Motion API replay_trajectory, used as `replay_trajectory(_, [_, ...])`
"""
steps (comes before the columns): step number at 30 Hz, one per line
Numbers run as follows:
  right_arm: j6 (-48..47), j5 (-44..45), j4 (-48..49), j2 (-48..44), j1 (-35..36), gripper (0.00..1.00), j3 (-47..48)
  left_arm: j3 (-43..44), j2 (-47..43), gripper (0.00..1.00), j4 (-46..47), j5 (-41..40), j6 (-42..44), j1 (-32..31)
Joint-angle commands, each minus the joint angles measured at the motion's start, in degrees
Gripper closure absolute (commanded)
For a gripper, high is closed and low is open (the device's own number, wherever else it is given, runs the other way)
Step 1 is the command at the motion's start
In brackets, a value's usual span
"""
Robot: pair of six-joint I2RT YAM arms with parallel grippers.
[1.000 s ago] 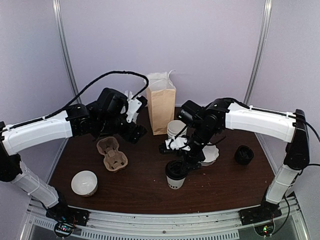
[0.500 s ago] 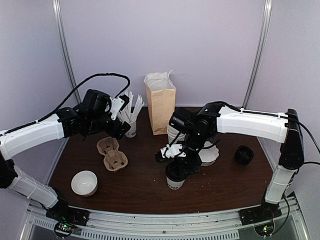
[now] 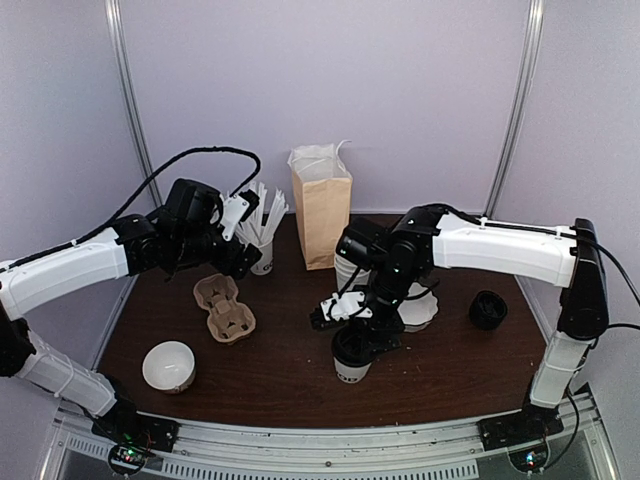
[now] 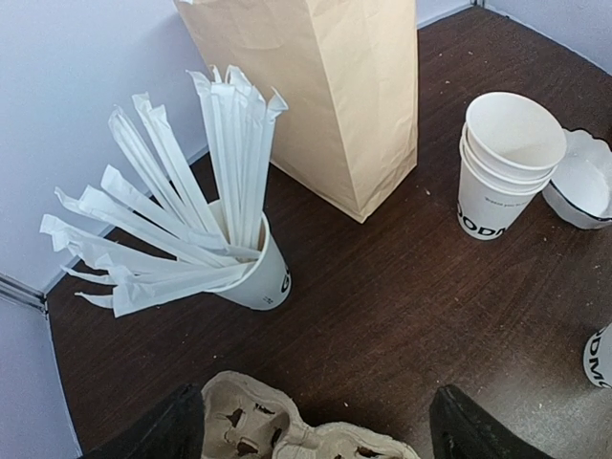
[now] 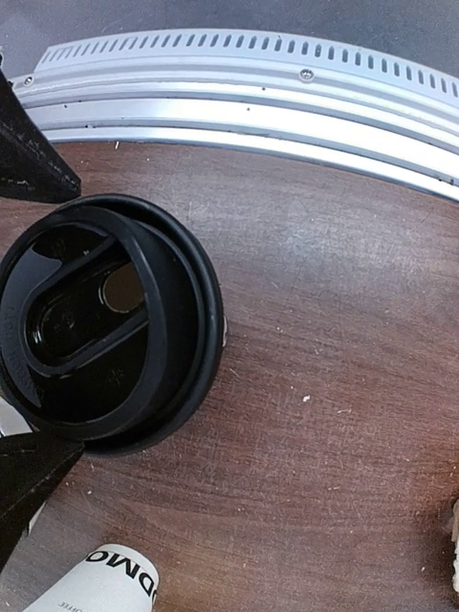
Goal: Pack the takeout coffee
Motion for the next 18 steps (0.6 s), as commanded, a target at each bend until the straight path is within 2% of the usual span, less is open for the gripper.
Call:
replay_trajectory(1, [-1.0, 1.1, -1.3, 0.0, 0.8, 0.14, 1.1, 0.3, 0.3, 0.14, 0.6, 1.4, 0.1, 0.2])
replay_trajectory(5, [-0.8, 5.4, 1.2, -0.1, 1.9, 0.14, -0.5, 0.5, 0.7, 0.14, 0.2, 1.9, 0.0, 0.4])
replay_trajectory(11, [-0.6, 5.0, 1.2, 0.4, 2.2, 0.15, -0.6, 0.9, 1.2, 0.15, -0.2, 2.7, -0.4, 0.6])
replay_trajectory(18, [0.4, 3.7, 0.7, 0.1, 2.2, 0.24, 0.5, 1.0, 1.4, 0.15, -0.4, 2.9, -0.5, 0.8])
